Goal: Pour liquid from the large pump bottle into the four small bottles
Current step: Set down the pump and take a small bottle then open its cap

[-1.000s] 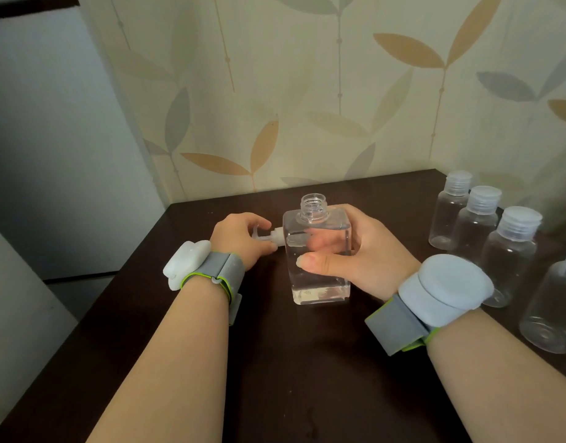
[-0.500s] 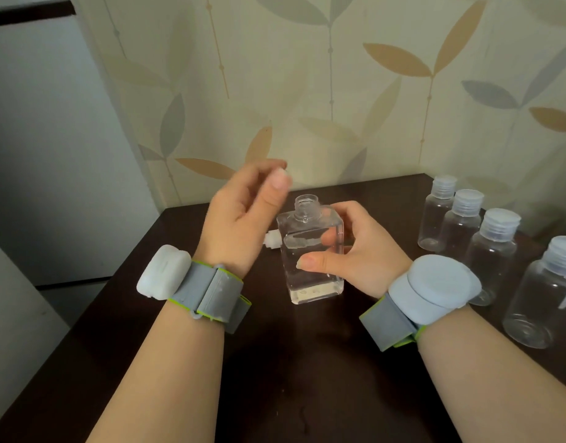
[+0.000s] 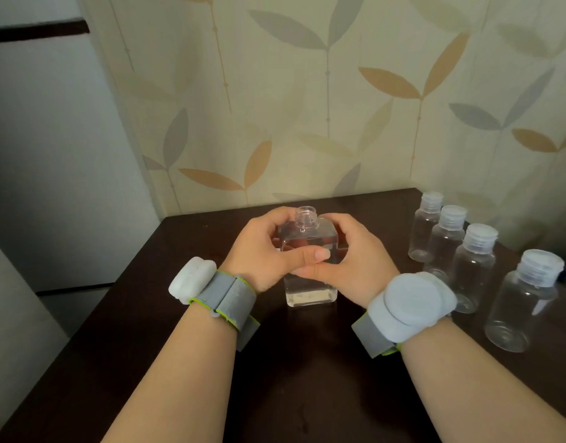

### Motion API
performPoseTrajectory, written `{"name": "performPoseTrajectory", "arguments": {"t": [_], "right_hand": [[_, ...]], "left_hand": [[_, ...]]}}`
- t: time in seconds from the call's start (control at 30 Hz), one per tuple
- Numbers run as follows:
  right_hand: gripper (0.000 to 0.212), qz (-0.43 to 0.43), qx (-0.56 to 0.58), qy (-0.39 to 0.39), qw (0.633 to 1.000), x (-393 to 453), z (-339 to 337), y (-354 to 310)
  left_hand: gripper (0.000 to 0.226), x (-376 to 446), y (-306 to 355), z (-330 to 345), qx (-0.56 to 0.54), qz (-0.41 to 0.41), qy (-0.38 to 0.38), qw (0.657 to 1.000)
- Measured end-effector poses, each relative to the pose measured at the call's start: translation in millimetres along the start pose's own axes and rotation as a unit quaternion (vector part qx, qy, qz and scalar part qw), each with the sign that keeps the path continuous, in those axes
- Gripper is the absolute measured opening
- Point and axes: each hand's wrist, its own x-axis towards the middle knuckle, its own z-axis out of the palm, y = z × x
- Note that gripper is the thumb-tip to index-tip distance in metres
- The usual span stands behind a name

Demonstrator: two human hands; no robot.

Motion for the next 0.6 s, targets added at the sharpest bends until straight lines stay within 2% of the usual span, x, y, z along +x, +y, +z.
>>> {"name": "performPoseTrajectory", "arguments": {"t": [0.1, 0.17, 0.3, 0.4, 0.53, 0.6], "right_hand": [[0.085, 0.000, -0.068, 0.006, 0.998, -2.5, -3.0, -8.9], [0.087, -0.012, -0.111, 0.022, 0.994, -7.1, -6.5, -15.8], [0.058, -0.074, -0.161, 0.103, 0.979, -27.1, -18.7, -31.9], [0.040, -0.086, -0.199, 0.153, 0.964, -42.1, -32.9, -38.3], [0.026, -0.066, -0.239, 0.203, 0.947, -58.7, -50.4, -36.7], [0.027, -0.058, -0.240, 0.257, 0.934, -68.5, -62.1, -34.7]], "left_hand": [[0.043, 0.3, -1.4, 1.1, -0.016, -0.005, 0.005, 1.000], [0.042, 0.8, -2.1, 0.7, -0.007, -0.001, 0.003, 1.000], [0.040, 0.8, -3.3, 2.8, -0.001, 0.010, 0.015, 1.000], [0.042, -1.2, -2.7, 6.0, -0.017, -0.001, 0.026, 1.000], [0.045, -3.5, -6.5, 7.4, -0.021, -0.014, 0.051, 0.998], [0.043, -4.5, -6.1, 7.7, -0.019, -0.018, 0.057, 0.998]]}}
